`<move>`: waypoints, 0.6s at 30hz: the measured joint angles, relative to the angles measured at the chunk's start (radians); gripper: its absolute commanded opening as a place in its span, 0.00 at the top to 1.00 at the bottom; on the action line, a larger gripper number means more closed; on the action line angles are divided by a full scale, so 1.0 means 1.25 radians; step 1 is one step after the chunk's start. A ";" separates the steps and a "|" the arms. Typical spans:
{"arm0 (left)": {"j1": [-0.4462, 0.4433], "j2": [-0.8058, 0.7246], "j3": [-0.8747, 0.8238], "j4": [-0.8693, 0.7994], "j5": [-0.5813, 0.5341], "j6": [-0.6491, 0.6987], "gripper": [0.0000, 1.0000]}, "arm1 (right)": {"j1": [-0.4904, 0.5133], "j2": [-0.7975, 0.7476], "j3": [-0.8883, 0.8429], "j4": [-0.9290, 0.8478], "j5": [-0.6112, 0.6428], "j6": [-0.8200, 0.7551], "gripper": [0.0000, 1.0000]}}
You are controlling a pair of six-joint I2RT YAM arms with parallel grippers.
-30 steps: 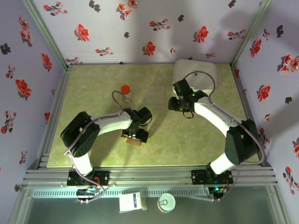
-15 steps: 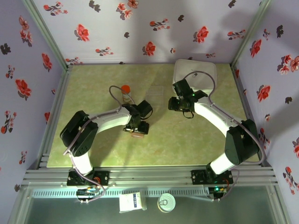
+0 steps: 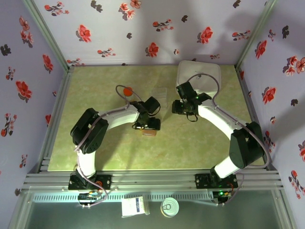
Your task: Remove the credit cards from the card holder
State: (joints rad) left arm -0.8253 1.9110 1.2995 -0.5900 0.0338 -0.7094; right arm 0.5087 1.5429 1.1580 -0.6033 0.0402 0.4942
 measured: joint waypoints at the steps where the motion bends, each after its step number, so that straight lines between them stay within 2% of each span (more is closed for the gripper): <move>1: 0.000 -0.003 -0.003 0.009 0.011 -0.004 0.16 | 0.000 0.000 -0.002 0.000 0.000 0.000 0.49; 8: 0.000 -0.046 -0.037 0.049 0.062 -0.035 0.31 | 0.000 0.000 -0.002 0.000 -0.003 0.000 0.49; 13: 0.000 -0.068 -0.049 0.072 0.073 -0.040 0.34 | 0.004 0.000 -0.002 0.000 -0.011 0.004 0.50; 18: 0.012 -0.108 -0.096 0.090 0.073 -0.050 0.38 | 0.018 0.000 -0.002 0.000 -0.031 0.018 0.54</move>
State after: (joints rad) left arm -0.8108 1.7760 1.1793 -0.4774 0.1249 -0.7723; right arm 0.5316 1.5433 1.1561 -0.6033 0.0013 0.5171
